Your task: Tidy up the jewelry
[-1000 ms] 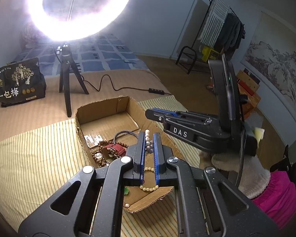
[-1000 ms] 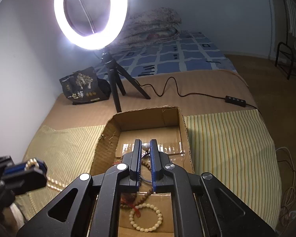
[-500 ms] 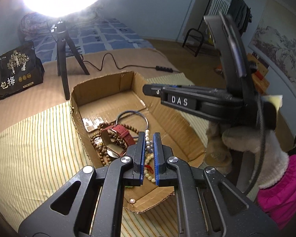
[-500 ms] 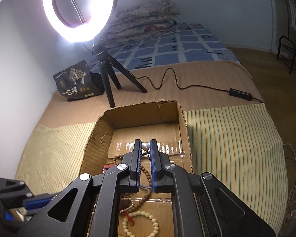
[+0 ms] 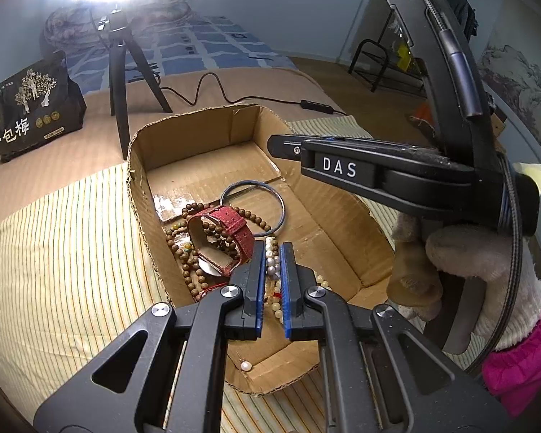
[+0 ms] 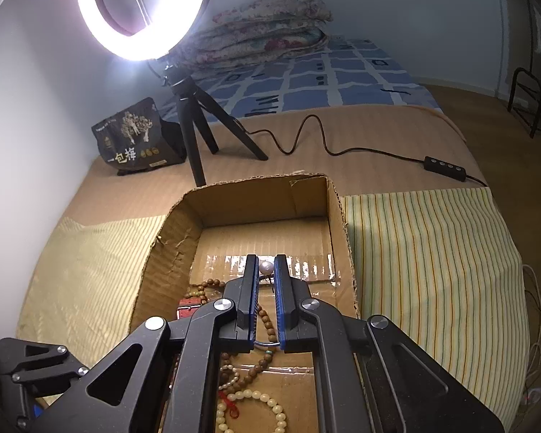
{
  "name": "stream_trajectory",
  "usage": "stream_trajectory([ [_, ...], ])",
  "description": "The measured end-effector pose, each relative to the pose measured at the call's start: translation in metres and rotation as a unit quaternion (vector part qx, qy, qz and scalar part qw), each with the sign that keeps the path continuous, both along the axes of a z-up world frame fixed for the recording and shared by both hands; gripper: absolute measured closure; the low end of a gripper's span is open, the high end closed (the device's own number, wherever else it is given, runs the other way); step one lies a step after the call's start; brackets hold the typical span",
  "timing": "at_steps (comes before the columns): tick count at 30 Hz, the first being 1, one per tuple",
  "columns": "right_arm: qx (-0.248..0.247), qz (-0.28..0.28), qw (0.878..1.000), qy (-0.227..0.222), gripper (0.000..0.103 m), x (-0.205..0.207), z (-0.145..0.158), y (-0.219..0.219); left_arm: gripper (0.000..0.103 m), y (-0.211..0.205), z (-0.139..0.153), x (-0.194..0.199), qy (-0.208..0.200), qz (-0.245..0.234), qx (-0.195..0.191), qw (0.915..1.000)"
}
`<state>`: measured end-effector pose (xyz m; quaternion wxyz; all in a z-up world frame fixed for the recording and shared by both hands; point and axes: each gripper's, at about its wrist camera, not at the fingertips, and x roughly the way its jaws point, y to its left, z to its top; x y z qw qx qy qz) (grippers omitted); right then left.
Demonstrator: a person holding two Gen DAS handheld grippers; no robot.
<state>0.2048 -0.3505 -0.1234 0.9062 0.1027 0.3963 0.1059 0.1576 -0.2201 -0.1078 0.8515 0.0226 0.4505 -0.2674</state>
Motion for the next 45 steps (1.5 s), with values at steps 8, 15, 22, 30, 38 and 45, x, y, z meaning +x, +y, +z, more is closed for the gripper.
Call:
stream_trajectory([
  [8,-0.003,-0.001,1.000,0.001,0.096,0.003,-0.002,0.001,0.098,0.004,-0.001,0.004,0.002,0.007,0.000,1.0000],
  [15,-0.009,0.002,1.000,-0.003,0.056,0.003,-0.003,0.005,0.060,0.005,0.001,0.005,-0.004,0.013,0.008,0.9999],
  [22,-0.018,-0.007,1.000,-0.007,0.038,0.002,0.001,0.005,0.045,0.009,0.004,0.005,-0.013,0.026,0.012,0.9995],
  [30,-0.024,-0.015,1.000,-0.004,0.032,0.000,0.005,0.006,0.038,0.012,0.008,0.002,-0.021,0.036,0.020,0.9989],
  [38,-0.028,-0.016,0.999,-0.015,0.030,-0.009,0.018,0.010,0.037,0.018,0.020,-0.006,-0.035,0.037,0.020,0.9985],
  [45,-0.028,-0.021,0.999,-0.024,0.030,-0.024,0.033,0.010,0.036,0.030,0.035,-0.019,-0.051,0.041,0.016,0.9977],
])
